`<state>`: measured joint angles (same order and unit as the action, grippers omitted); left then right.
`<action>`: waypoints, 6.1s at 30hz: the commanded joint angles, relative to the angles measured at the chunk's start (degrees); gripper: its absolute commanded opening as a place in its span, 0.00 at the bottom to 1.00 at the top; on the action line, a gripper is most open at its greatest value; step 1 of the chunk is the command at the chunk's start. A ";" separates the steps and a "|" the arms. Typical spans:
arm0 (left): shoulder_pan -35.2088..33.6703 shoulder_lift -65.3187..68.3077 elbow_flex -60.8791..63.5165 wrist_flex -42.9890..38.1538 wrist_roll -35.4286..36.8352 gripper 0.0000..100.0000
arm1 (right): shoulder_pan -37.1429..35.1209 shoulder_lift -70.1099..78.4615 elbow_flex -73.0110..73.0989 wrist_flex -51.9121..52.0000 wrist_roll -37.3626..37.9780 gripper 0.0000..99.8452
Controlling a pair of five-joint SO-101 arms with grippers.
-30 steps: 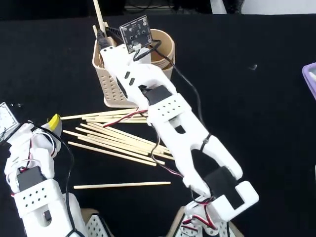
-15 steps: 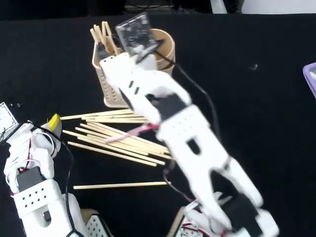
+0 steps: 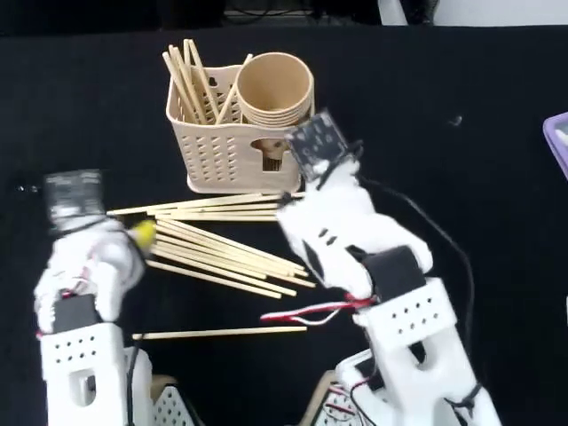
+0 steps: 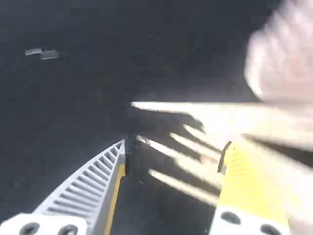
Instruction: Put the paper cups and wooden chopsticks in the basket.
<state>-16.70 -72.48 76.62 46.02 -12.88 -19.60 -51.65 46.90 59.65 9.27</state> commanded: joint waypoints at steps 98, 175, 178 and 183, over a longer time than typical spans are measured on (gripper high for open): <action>8.75 50.46 -14.29 1.58 -37.19 0.31 | 4.31 -4.35 31.60 -26.73 1.49 0.12; 8.66 50.99 -22.73 17.14 -45.19 0.15 | 4.31 -4.35 31.69 -26.73 1.49 0.12; 8.75 51.34 -22.37 17.67 -45.19 0.15 | 4.31 -4.35 31.69 -26.73 1.49 0.12; 8.84 50.81 -22.02 16.35 -45.19 0.15 | 4.31 -4.35 31.69 -26.73 1.49 0.12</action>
<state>-7.82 -20.35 55.96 62.64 -57.54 -15.03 -54.02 78.99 34.24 10.07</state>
